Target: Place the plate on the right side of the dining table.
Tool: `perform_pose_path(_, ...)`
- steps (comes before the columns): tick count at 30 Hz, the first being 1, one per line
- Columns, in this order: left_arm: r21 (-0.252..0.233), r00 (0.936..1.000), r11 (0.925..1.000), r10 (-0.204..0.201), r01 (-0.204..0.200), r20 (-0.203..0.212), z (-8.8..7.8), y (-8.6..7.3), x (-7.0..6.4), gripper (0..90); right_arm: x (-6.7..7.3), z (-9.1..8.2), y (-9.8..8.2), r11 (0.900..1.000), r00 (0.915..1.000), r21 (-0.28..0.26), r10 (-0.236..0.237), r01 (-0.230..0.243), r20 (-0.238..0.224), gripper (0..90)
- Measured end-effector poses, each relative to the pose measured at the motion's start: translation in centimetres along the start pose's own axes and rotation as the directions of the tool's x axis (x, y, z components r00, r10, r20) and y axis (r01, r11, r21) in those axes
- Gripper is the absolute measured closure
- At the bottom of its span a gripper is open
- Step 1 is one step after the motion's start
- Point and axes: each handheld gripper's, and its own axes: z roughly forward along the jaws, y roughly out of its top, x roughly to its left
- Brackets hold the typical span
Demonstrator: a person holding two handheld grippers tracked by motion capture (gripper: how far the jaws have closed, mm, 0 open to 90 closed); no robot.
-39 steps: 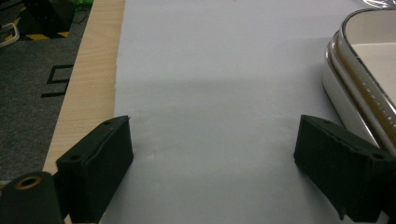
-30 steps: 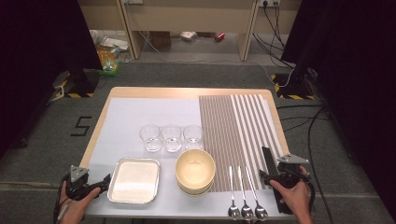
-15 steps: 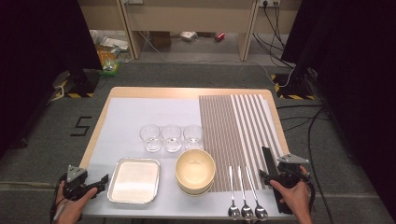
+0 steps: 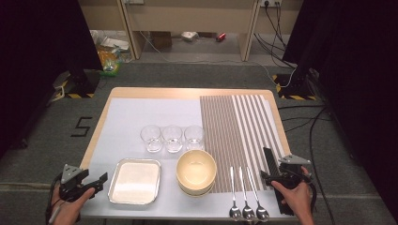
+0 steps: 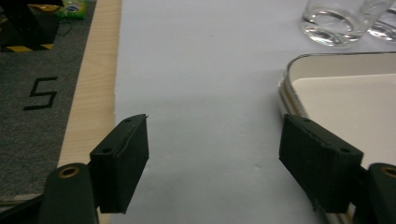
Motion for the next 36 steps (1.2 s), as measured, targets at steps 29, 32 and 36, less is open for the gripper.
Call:
perform_pose_path(29, 0.081, 0.9954, 0.9937, 0.073, -0.078, 0.061, 2.7, 2.4, -3.4, 65.9, 0.0, 0.1, 0.0, 1.0, 1.0, 0.005, -0.002, 0.002, -0.005, 1.0)
perform_pose_path(32, 0.076, 0.9963, 0.995, 0.06, -0.064, 0.061, 2.9, 2.4, -3.2, 69.9, 0.0, 0.1, 0.0, 1.0, 1.0, 0.006, -0.002, 0.002, -0.006, 0.8)
perform_pose_path(36, 0.08, 0.9951, 0.9955, 0.044, -0.051, 0.089, 3.2, 2.7, -3.2, 72.2, 0.0, 0.1, 0.0, 1.0, 1.0, 0.006, -0.002, 0.002, -0.006, 0.8)
